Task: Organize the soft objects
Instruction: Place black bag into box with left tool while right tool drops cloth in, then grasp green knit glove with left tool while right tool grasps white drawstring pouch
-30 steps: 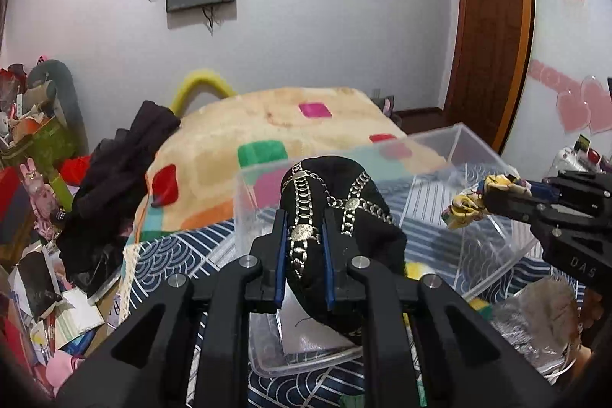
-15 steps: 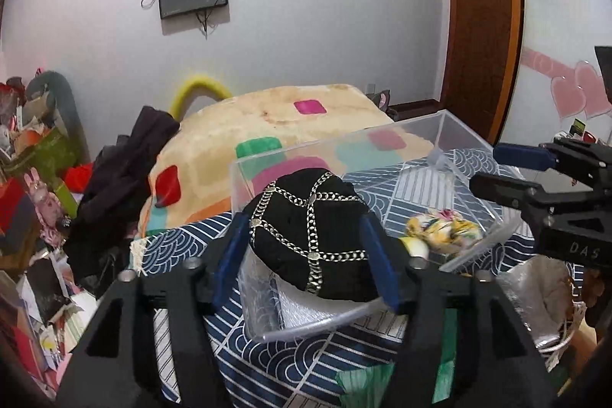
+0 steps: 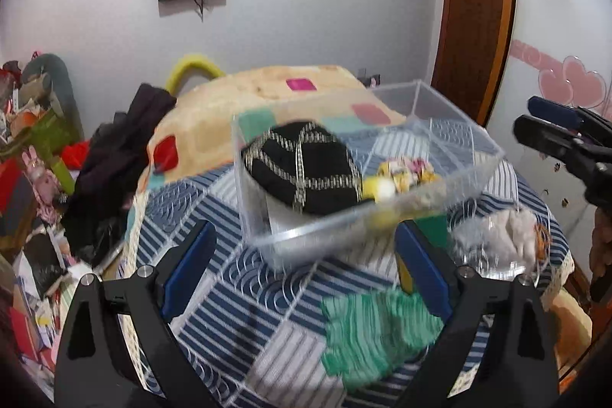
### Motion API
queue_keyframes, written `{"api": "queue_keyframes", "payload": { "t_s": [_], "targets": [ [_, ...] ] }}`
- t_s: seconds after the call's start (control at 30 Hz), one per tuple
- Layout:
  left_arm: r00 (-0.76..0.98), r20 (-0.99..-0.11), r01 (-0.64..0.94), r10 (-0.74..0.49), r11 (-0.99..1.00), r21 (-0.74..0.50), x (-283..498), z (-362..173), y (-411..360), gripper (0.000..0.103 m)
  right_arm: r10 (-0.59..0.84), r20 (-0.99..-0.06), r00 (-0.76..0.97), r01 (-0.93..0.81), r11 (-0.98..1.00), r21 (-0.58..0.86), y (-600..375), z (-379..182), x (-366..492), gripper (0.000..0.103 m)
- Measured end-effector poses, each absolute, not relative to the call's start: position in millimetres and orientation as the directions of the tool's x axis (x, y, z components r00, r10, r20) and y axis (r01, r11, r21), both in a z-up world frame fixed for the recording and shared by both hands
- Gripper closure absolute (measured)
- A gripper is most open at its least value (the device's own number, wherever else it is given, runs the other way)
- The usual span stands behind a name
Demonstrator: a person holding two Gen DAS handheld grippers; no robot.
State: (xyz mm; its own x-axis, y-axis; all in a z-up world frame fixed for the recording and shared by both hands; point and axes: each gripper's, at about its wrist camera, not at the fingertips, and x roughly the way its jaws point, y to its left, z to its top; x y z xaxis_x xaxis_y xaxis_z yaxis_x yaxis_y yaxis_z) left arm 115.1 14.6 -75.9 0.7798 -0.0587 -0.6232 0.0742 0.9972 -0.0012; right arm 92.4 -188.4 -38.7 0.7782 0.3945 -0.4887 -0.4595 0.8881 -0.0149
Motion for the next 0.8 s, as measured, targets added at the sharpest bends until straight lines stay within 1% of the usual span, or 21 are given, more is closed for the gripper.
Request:
{"api": "queue_keyframes", "payload": {
  "t_s": [0.17,0.23,0.37,0.63,0.8],
  "targets": [
    [0.733,-0.675,0.072,-0.084,0.996,-0.046,105,-101,14,0.007,0.406,-0.506,0.761,-0.444,0.895,0.050,-197,-54,84,0.030],
    [0.710,-0.701,0.052,-0.070,0.998,-0.046,102,-114,10,0.007,0.412,-0.518,0.750,-0.435,0.896,0.084,-199,-61,82,0.029],
    [0.673,-0.735,0.060,-0.086,0.996,-0.061,99,-134,1,0.007,0.394,-0.549,0.737,-0.414,0.906,0.094,-201,-76,81,0.029],
    [0.619,-0.770,0.115,-0.154,0.988,-0.105,97,-156,-17,0.007,0.382,-0.604,0.699,-0.401,0.909,0.110,-213,-100,71,0.029],
    [0.612,-0.776,0.116,-0.151,0.988,-0.100,95,-164,-25,0.007,0.375,-0.632,0.678,-0.400,0.910,0.111,-215,-112,66,0.029]
  ]
}}
